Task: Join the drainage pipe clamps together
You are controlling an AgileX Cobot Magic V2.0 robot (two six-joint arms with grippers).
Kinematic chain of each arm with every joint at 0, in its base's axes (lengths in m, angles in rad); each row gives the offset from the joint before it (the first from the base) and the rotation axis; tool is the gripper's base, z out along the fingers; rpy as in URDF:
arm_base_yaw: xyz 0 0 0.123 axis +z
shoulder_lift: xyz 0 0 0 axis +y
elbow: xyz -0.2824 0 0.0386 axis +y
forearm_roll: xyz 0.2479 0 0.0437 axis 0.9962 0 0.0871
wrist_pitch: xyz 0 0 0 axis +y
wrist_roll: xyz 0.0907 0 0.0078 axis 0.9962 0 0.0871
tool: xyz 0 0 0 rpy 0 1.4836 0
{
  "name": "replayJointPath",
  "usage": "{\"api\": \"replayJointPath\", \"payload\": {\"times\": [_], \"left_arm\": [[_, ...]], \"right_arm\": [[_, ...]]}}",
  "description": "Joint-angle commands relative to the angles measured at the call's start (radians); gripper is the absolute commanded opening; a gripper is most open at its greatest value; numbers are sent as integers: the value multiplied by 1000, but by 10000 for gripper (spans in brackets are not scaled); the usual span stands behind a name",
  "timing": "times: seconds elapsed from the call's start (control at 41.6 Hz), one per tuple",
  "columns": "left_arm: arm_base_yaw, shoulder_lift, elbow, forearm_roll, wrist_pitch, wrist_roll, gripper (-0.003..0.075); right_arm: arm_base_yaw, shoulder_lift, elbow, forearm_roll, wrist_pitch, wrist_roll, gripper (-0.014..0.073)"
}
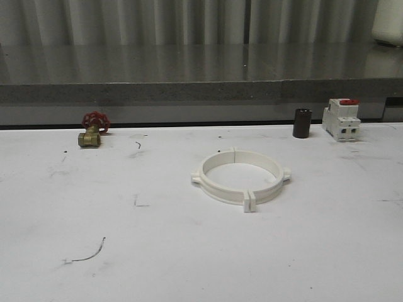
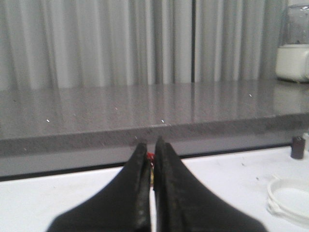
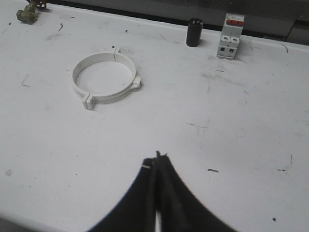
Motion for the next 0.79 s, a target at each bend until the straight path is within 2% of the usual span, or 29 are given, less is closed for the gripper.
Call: {"api": "replayJointPath", "payload": {"times": [0.0, 0.096, 0.385, 0.529, 0.77], "left_arm": [[21, -13, 24, -3, -54, -4, -20], [38, -13, 24, -3, -45, -4, -20], [48, -12, 24, -10, 96, -2, -20], [97, -12, 24, -208, 110, 226, -20], [136, -12, 24, -236, 50, 229, -20]], "right_arm": [[-6, 9, -27, -8, -68, -7, -70], [-6, 9, -27, -8, -68, -7, -70], [-6, 9, -27, -8, -68, -7, -70], [-6, 9, -27, -8, -68, -7, -70], [-6, 9, -27, -8, -68, -7, -70]]}}
